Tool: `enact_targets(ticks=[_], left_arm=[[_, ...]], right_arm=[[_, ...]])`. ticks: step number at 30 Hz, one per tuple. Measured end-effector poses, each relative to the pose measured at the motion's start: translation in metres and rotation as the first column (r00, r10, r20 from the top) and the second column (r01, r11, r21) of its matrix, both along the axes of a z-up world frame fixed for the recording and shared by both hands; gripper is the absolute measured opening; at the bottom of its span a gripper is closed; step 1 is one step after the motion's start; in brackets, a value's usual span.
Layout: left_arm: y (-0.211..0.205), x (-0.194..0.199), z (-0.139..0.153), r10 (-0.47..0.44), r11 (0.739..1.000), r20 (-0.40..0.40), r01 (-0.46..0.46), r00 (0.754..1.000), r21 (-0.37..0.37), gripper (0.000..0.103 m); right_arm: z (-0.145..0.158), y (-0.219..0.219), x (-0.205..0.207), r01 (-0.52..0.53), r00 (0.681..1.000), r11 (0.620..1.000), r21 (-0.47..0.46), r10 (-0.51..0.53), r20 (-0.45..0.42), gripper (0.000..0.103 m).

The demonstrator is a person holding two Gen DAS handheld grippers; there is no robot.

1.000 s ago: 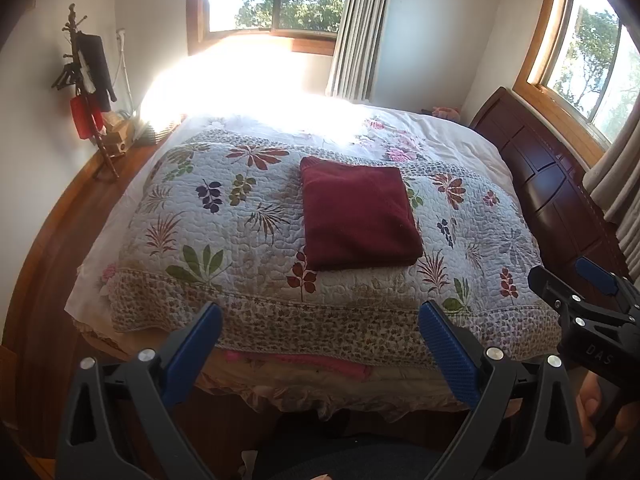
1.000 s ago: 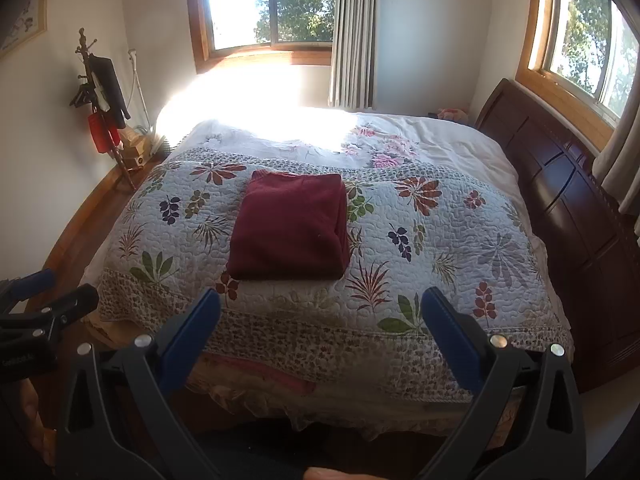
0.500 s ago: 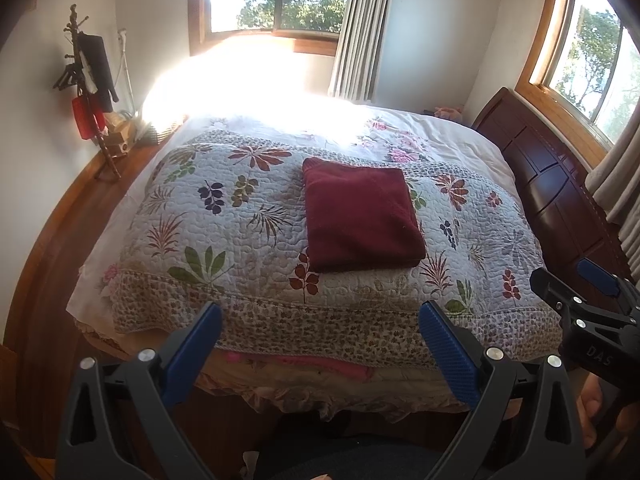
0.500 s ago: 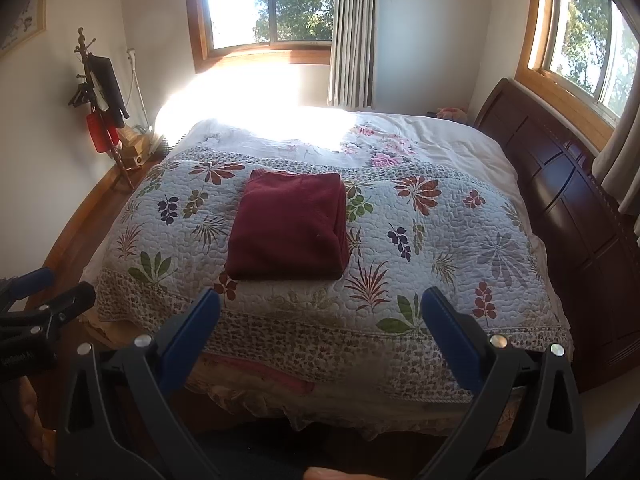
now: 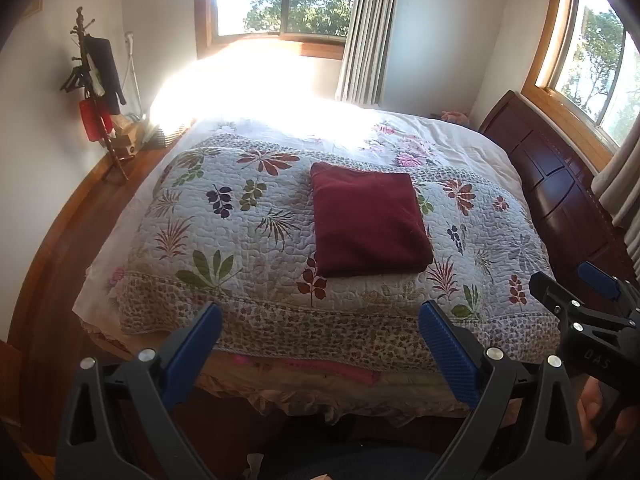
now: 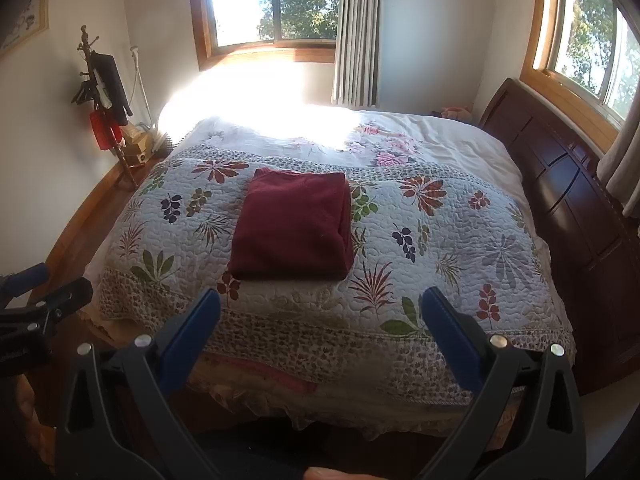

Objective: Fold small clothes

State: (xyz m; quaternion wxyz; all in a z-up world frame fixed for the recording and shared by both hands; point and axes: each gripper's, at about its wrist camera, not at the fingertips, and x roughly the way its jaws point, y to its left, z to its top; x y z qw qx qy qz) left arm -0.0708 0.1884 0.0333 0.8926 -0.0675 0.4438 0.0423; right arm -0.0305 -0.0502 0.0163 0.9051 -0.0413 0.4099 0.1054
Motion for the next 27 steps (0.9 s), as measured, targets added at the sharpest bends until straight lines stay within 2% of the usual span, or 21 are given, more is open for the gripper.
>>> enact_targets(ticks=[27], left_arm=[[0.001,0.013,0.001,-0.019,1.000,0.000,0.019,1.000,0.007,0.099]], right_arm=[[0.001,0.002,0.007,-0.009,1.000,1.000,-0.003,0.009,0.002,0.100]])
